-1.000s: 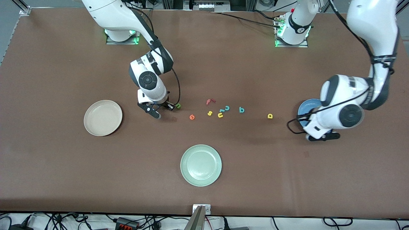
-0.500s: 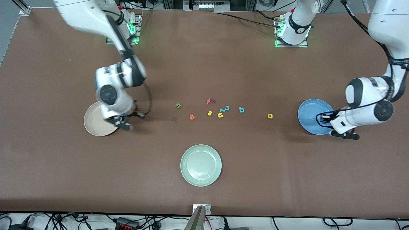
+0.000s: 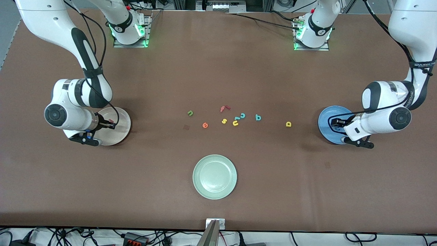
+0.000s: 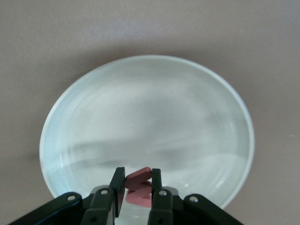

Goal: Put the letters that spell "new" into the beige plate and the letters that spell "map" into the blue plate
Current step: 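Drop the E in the blue plate while the right gripper carries the M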

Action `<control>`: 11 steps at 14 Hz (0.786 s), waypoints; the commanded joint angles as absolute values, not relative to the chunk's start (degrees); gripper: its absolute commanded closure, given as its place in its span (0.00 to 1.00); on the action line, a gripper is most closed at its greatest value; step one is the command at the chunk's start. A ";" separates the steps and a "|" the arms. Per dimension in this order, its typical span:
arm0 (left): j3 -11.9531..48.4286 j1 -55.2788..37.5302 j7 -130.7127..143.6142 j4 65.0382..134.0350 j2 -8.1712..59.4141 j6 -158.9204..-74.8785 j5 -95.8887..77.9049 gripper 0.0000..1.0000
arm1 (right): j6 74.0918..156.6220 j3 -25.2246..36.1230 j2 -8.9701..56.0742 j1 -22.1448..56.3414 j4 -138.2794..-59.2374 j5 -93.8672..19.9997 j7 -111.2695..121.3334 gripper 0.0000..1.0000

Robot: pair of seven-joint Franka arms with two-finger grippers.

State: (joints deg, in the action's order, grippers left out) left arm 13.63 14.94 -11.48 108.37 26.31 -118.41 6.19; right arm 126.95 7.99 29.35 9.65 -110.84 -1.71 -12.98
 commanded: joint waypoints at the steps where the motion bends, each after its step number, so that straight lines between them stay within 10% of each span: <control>1: 19.49 13.01 -3.05 104.85 25.84 -112.68 6.94 0.00 | 128.93 7.56 31.38 8.97 -110.39 -1.58 -12.66 0.59; 2: 21.51 12.49 2.75 104.94 26.54 -113.28 6.94 0.00 | 128.67 7.56 31.38 8.70 -109.52 -1.67 -13.18 0.01; 11: 22.68 6.07 5.89 116.09 31.55 -138.23 12.04 0.09 | 123.65 -1.92 29.79 13.44 -102.92 -5.01 -14.85 0.00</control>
